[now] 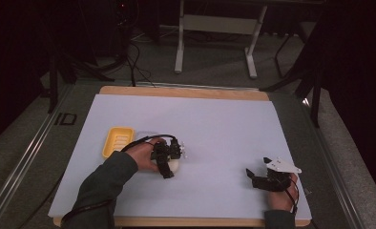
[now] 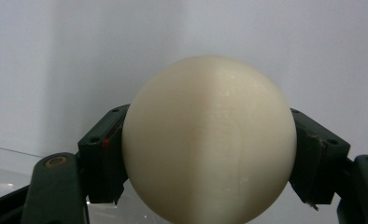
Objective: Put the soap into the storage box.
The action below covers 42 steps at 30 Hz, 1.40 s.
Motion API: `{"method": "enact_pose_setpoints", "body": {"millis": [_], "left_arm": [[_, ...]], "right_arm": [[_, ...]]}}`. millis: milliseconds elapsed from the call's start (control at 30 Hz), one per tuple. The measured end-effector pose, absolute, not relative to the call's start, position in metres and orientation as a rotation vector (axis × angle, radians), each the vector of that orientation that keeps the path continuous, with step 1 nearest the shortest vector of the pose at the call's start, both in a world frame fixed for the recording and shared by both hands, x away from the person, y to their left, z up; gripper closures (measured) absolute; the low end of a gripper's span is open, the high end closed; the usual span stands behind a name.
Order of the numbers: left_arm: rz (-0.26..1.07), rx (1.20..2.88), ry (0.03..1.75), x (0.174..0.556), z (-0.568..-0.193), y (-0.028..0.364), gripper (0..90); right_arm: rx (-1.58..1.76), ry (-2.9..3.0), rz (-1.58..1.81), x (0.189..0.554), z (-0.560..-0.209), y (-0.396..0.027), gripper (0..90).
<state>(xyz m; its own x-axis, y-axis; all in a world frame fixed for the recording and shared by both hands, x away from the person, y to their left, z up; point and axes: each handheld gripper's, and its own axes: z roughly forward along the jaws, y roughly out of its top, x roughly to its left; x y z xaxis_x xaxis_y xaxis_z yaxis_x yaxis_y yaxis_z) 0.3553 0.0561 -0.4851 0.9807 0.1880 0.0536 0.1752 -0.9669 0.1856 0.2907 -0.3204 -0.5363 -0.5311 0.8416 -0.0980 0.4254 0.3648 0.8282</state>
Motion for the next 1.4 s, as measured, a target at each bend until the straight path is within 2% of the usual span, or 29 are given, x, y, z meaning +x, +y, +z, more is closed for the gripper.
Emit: {"method": "enact_pose_setpoints", "body": {"millis": [1400], "left_arm": [[0.145,2.866,0.372,0.361,-0.458,0.087,25.6]], "right_arm": [[1.092,2.112,1.059,0.291,-0.536,-0.32,14.5]]}}
